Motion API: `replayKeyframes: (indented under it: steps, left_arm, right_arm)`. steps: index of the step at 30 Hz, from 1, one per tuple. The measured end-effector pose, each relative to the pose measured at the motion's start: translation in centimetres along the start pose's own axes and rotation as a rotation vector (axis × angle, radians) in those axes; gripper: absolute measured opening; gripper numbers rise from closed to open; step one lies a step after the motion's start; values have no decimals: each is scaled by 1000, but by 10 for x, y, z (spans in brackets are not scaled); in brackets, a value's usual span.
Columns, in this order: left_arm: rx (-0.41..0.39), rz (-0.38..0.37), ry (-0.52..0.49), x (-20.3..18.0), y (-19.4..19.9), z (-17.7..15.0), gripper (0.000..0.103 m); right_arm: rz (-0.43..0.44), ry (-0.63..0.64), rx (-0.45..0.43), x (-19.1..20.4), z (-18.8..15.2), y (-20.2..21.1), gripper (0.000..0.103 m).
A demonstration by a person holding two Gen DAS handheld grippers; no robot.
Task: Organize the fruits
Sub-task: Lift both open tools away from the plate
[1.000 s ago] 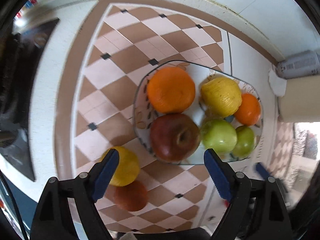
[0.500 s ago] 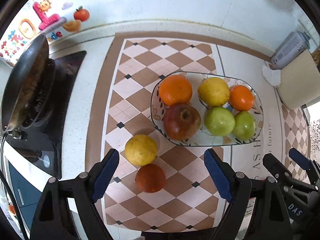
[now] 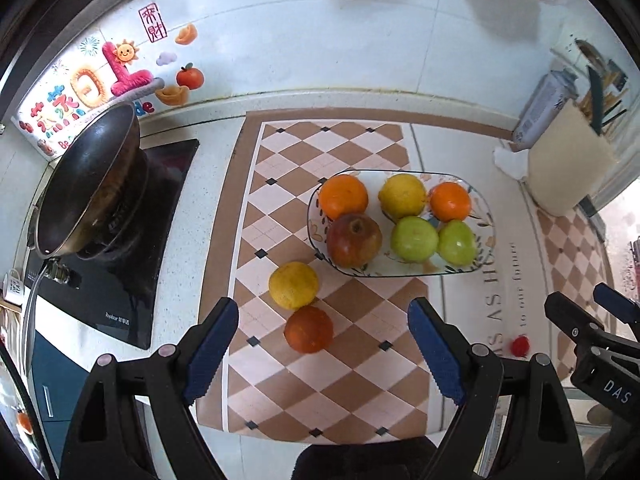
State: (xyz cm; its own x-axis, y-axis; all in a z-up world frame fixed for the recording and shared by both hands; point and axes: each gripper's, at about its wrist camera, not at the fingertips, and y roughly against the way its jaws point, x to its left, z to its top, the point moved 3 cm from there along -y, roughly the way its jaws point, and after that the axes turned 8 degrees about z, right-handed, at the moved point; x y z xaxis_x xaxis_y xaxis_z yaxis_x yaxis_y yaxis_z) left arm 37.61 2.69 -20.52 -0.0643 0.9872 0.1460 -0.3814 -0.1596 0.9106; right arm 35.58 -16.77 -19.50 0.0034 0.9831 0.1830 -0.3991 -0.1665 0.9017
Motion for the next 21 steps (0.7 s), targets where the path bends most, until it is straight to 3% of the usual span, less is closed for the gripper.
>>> replayKeyframes:
  steps: [10, 21]
  left_arm:
    - [-67, -34, 21, 4, 51, -15, 87]
    - [-99, -34, 18, 6, 81, -28, 87]
  right_arm:
    - [32, 37, -43, 14, -22, 56, 93]
    - [63, 37, -92, 21, -30, 94, 93]
